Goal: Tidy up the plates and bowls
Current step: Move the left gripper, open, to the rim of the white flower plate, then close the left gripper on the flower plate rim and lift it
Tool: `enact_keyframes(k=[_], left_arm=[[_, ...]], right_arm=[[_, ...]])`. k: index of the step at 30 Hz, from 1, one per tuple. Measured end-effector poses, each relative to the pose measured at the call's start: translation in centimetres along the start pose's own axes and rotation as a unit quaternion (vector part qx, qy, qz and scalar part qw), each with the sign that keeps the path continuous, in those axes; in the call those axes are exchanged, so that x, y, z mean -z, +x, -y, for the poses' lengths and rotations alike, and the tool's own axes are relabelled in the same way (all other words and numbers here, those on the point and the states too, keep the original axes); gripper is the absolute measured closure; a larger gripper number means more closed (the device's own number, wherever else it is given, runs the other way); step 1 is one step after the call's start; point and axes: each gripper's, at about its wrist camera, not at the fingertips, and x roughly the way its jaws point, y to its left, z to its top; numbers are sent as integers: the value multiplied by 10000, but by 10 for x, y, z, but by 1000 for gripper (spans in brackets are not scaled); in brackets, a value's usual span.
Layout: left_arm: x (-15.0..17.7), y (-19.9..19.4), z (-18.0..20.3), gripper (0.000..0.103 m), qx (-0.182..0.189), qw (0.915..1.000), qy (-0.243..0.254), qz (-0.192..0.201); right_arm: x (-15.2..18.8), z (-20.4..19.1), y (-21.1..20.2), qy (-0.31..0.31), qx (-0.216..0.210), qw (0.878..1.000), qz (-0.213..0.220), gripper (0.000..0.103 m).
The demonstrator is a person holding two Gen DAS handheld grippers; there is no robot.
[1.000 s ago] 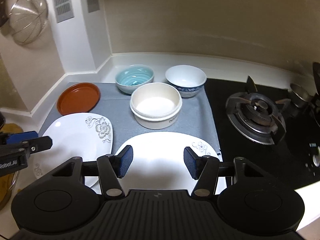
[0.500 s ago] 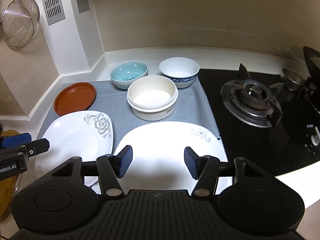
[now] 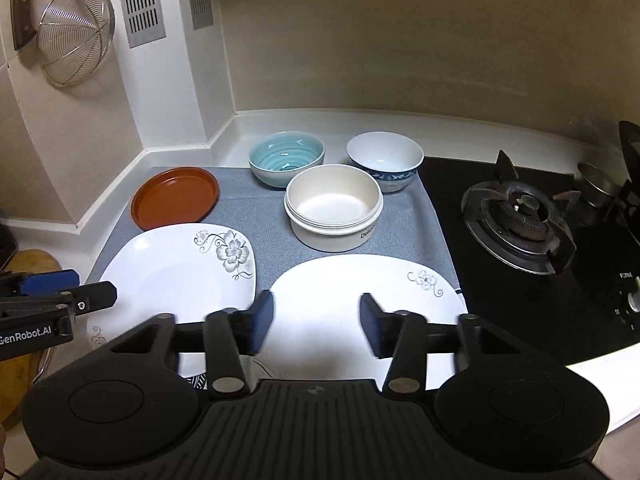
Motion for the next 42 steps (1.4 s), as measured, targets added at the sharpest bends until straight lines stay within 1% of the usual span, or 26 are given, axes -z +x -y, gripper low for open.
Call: enact_keyframes(k=[1, 2, 4, 7, 8, 10, 11, 13, 15, 16, 17, 20, 25, 27, 28, 29, 30, 31, 32, 33, 35, 37, 42], left_arm=[[0, 0, 0, 49, 8, 10000, 9, 4], [0, 0, 0, 49, 14, 10000, 22, 8], [0, 0, -1, 55, 26, 10000, 34, 13], [0, 1, -5, 75, 68, 10000, -12, 34], [1, 1, -8, 87, 78, 9999, -63, 5], [3, 2, -15, 95, 81, 9998, -193, -38], [4, 3, -18, 96, 73, 9997, -234, -49], [6, 7, -27, 96, -18, 9994, -319, -92], [8, 12, -38, 96, -137, 9985, -495, -174], [8, 14, -45, 96, -191, 9977, -619, -220], [8, 17, -53, 96, -228, 9966, -746, -246], [10, 23, -71, 95, -296, 9938, -1050, -233], [12, 39, -103, 92, -413, 9866, -1540, -355], [15, 45, -113, 90, -425, 9842, -1664, -421], [16, 48, -117, 86, -447, 9829, -1723, -468], [17, 50, -120, 84, -456, 9817, -1781, -502], [18, 52, -123, 81, -450, 9805, -1837, -528], [18, 53, -124, 80, -446, 9800, -1860, -549], [18, 55, -125, 79, -458, 9800, -1851, -564], [18, 56, -125, 74, -478, 9802, -1834, -581], [18, 62, -127, 72, -486, 9785, -1893, -659], [18, 66, -128, 72, -473, 9762, -1980, -752], [17, 76, -128, 72, -477, 9747, -1990, -904]], right_arm=[[0, -1, 0, -11, -10, 10000, 12, 68], [-1, -1, 0, -23, -15, 10000, 14, 70], [-2, -3, 1, -45, -44, 10000, 23, 70], [-3, -6, 2, -51, -148, 9999, 44, 70], [-3, -7, 2, -24, -174, 9998, 42, 70], [-4, -8, 3, 59, -228, 9997, 30, 68], [-4, -9, 4, 66, -274, 9996, 20, 68], [-3, -12, 5, -16, -433, 9990, 77, 69], [-4, -16, 7, -120, -616, 9979, 147, 90], [-5, -19, 9, -173, -683, 9974, 153, 98], [-8, -21, 12, -238, -724, 9970, 153, 98], [-17, -26, 25, -320, -865, 9957, 57, 96], [-35, -29, 62, -312, -1048, 9939, -116, 94], [-40, -34, 81, -391, -1026, 9937, -229, 89], [-42, -36, 91, -410, -1002, 9937, -288, 85], [-45, -37, 100, -417, -999, 9936, -320, 80], [-46, -39, 106, -424, -1007, 9934, -354, 77], [-48, -39, 114, -458, -992, 9931, -418, 71], [-49, -41, 121, -502, -964, 9930, -465, 68], [-49, -42, 126, -539, -962, 9926, -499, 67], [-49, -45, 137, -610, -1011, 9911, -611, 64], [-47, -48, 146, -672, -1018, 9895, -773, 64], [-42, -49, 163, -746, -913, 9875, -1049, 64]])
